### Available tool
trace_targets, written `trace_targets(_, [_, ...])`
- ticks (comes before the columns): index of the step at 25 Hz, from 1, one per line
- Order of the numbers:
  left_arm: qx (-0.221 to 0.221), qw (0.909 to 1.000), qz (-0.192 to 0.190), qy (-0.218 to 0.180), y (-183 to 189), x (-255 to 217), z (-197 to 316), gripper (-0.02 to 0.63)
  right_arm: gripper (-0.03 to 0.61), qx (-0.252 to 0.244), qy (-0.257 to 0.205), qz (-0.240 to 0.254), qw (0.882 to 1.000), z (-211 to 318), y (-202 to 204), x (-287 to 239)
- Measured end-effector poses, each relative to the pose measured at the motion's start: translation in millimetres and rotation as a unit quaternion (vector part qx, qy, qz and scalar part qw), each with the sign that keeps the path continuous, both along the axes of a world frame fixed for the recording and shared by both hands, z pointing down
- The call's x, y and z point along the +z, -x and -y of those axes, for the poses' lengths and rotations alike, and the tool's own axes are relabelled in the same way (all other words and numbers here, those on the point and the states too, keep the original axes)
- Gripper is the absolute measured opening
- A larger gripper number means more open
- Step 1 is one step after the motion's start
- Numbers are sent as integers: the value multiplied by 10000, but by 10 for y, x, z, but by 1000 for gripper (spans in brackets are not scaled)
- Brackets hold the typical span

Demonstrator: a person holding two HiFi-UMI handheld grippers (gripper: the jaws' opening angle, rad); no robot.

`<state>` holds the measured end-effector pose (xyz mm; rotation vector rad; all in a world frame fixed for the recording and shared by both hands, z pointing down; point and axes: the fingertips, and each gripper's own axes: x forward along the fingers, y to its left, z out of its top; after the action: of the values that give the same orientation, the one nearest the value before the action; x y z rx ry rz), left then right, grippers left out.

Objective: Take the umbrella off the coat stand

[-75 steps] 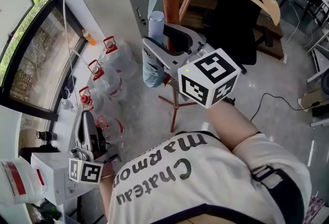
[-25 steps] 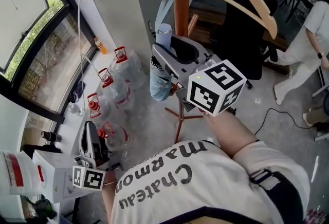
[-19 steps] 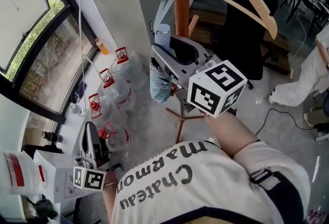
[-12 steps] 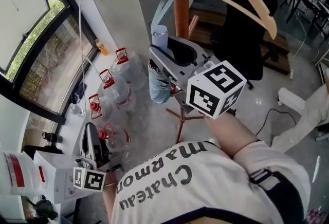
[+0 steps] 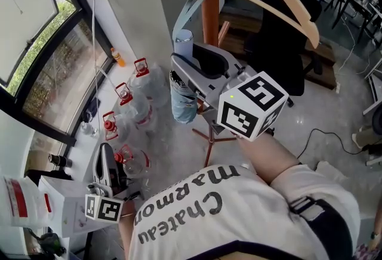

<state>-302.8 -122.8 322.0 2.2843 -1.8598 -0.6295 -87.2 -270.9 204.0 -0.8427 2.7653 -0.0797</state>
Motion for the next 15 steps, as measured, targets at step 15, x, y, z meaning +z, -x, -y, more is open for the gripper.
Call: trace_targets(15, [-47,10000,-49,-24,154,2,-39,23,155,-307,-189,198,9992,-180,153,-238])
